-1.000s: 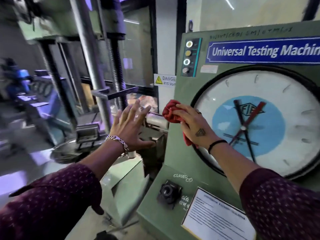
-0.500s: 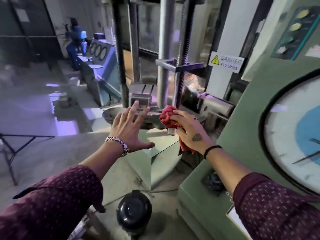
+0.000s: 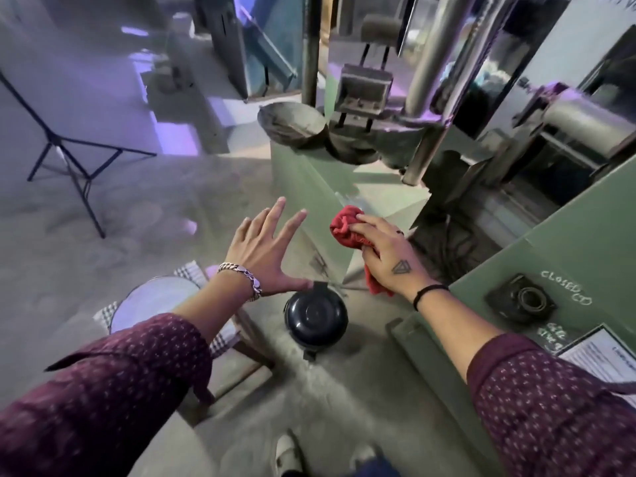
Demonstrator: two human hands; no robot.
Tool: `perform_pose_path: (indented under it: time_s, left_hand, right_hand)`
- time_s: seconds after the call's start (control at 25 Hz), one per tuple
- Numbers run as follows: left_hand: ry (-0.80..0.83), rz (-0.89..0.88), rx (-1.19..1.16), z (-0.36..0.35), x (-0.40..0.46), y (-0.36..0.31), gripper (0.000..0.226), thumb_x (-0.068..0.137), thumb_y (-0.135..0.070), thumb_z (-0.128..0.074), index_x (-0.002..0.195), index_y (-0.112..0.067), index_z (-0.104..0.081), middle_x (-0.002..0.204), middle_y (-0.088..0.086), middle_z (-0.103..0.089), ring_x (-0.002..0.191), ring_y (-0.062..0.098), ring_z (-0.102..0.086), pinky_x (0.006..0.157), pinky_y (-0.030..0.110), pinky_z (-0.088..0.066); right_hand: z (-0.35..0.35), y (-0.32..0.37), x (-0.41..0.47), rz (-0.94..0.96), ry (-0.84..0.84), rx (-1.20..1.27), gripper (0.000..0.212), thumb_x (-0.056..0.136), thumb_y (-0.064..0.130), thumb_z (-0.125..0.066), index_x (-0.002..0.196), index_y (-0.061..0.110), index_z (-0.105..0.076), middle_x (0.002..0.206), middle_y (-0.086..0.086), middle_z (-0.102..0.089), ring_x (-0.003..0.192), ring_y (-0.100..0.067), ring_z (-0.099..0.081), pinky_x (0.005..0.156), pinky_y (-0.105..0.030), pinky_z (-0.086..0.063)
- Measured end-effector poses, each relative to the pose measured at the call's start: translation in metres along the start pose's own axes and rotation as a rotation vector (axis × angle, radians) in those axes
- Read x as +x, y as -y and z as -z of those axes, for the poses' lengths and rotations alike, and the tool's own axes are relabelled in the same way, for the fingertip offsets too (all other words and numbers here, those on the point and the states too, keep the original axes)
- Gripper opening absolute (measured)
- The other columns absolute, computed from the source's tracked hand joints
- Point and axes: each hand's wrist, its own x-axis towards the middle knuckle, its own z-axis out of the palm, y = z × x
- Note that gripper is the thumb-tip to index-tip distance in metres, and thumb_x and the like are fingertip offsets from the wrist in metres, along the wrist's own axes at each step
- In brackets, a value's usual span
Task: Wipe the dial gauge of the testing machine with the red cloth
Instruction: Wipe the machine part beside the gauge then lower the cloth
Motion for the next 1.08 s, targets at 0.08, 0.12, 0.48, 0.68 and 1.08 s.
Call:
perform_pose_path:
  time_s: [0.08, 0.12, 0.48, 0.68, 1.08]
  left_hand:
    - [0.032, 0.018, -0.016, -0.018, -0.006, 0.011, 0.144, 0.056, -0.107, -0.058, 0.171, -0.051, 0.007, 0.185, 0.003, 0.007, 0.166, 0.039, -0.017, 0.133, 0.061, -0.018]
    - [0.050, 0.024, -0.020, -0.025, -0.009, 0.013, 0.144, 0.056, -0.106, -0.059, 0.171, -0.051, 0.007, 0.185, 0.003, 0.007, 0.166, 0.039, -0.017, 0.133, 0.061, -0.019]
    - [0.164, 0.149, -0.068, -0.086, 0.024, 0.036, 0.143, 0.056, -0.106, -0.059, 0.168, -0.054, 0.013, 0.185, 0.001, 0.012, 0.168, 0.038, -0.012, 0.133, 0.062, -0.019]
    - [0.311, 0.161, -0.072, -0.131, 0.072, 0.042, 0.143, 0.058, -0.103, -0.059, 0.168, -0.053, 0.017, 0.183, -0.001, 0.018, 0.168, 0.037, -0.008, 0.133, 0.061, -0.018]
    - [0.379, 0.138, -0.103, -0.184, 0.108, 0.043, 0.144, 0.055, -0.101, -0.062, 0.165, -0.056, 0.019, 0.184, -0.004, 0.018, 0.168, 0.036, -0.010, 0.132, 0.060, -0.018]
  right_hand:
    - [-0.021, -0.007, -0.004, -0.033, 0.024, 0.023, 0.057, 0.091, -0.004, -0.064, 0.143, 0.018, -0.073, 0.160, -0.008, -0.060, 0.139, -0.035, -0.061, 0.123, -0.045, -0.044]
    - [-0.030, -0.012, -0.007, -0.049, 0.029, 0.035, 0.057, 0.091, -0.006, -0.064, 0.142, 0.018, -0.073, 0.160, -0.008, -0.061, 0.139, -0.034, -0.062, 0.123, -0.045, -0.044]
    - [-0.106, -0.090, 0.012, -0.222, 0.173, 0.166, 0.058, 0.089, -0.006, -0.063, 0.141, 0.016, -0.075, 0.160, -0.008, -0.061, 0.143, -0.030, -0.061, 0.126, -0.032, -0.035]
    - [-0.147, -0.147, 0.018, -0.337, 0.196, 0.186, 0.057, 0.090, -0.012, -0.067, 0.140, 0.014, -0.076, 0.158, -0.008, -0.063, 0.141, -0.032, -0.064, 0.124, -0.041, -0.044]
    - [-0.192, -0.174, 0.002, -0.428, 0.320, 0.233, 0.054, 0.091, -0.020, -0.063, 0.137, 0.004, -0.076, 0.154, -0.016, -0.066, 0.137, -0.037, -0.066, 0.118, -0.025, -0.036]
